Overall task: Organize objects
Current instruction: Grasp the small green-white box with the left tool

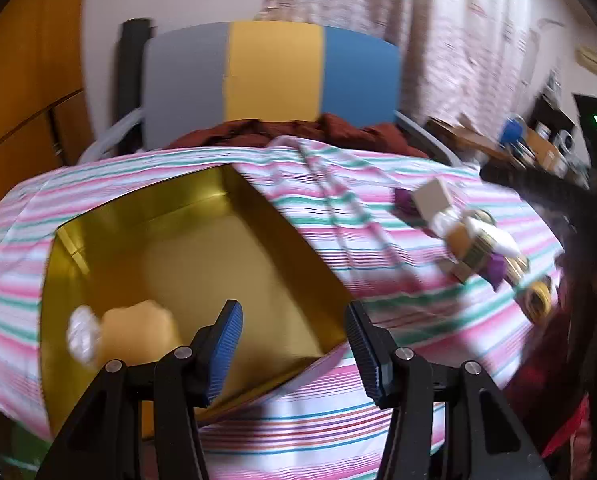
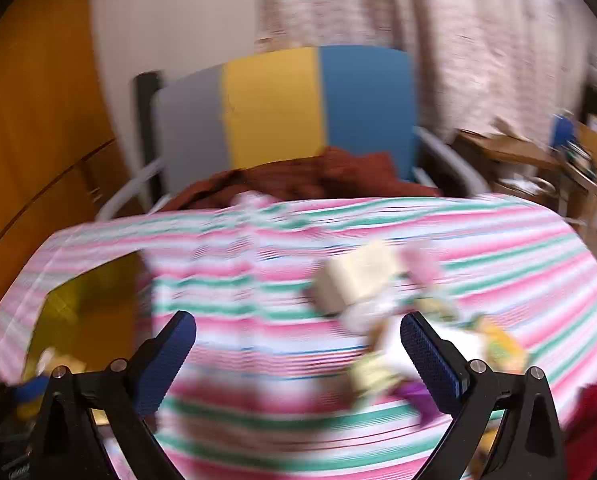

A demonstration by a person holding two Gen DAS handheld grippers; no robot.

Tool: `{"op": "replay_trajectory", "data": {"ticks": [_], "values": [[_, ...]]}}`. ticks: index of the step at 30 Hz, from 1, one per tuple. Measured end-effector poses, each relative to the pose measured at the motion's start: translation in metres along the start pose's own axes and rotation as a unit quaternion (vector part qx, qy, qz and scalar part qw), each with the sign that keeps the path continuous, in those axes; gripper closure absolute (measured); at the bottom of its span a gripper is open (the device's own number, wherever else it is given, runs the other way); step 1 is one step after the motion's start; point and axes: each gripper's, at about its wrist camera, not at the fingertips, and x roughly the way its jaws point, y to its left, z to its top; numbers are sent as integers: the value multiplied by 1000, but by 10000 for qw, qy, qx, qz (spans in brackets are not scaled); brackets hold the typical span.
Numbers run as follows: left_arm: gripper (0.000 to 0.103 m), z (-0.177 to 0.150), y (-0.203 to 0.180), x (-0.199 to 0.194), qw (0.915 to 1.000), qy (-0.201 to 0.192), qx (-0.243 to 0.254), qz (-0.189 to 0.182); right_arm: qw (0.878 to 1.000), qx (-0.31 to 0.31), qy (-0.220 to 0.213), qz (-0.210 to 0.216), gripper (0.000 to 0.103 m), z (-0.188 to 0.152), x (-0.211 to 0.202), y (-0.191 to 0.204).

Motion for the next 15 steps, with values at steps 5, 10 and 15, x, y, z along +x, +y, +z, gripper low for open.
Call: {"op": "replay_trajectory", "data": {"ticks": [5,10,15], "values": [[49,5,-38,16,9981,123,500,-341,9948,804,-65,-628,0,10,14,-80],[49,10,-83,38,9921,207,1033,-675,9786,1977,34,-561,0,7,24,-133],[49,15,-128,57,9825,43,1590,-968,9738,2248,116,-339,0,4,22,-142]]}}
